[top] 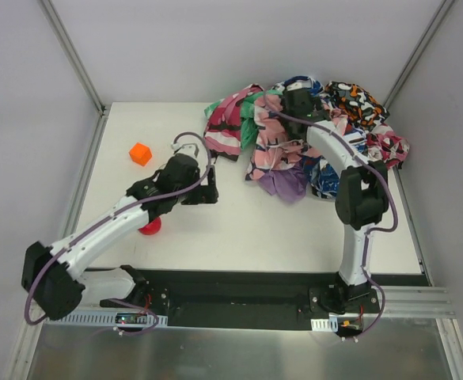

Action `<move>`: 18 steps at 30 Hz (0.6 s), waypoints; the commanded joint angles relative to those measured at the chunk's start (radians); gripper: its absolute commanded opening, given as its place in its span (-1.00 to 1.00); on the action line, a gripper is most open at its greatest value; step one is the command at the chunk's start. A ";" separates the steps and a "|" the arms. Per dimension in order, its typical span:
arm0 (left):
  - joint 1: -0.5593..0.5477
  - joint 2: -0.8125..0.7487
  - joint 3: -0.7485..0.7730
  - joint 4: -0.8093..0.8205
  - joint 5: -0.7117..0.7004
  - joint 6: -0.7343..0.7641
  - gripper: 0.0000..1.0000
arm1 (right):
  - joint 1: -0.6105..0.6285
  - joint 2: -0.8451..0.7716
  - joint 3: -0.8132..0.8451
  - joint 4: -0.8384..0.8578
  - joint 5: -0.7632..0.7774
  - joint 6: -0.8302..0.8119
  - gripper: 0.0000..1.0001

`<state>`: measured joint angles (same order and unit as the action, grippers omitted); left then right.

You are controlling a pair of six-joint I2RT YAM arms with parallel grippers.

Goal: Pick out a specific cloth from the pile

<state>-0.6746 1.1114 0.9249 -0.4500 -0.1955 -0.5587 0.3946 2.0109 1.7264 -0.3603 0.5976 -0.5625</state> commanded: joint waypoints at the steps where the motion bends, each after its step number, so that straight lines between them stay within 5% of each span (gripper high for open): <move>1: -0.006 0.183 0.142 0.151 0.194 0.062 0.98 | -0.196 0.155 0.198 -0.224 -0.165 0.247 0.80; 8: -0.011 0.539 0.400 0.186 0.392 0.046 0.98 | -0.335 0.319 0.410 -0.390 -0.325 0.400 0.82; 18: -0.022 0.896 0.624 0.276 0.314 -0.108 0.98 | -0.439 0.377 0.437 -0.440 -0.453 0.604 0.85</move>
<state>-0.6884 1.9179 1.4708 -0.2470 0.1387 -0.5663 0.0277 2.3112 2.1738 -0.6628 0.1387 -0.0860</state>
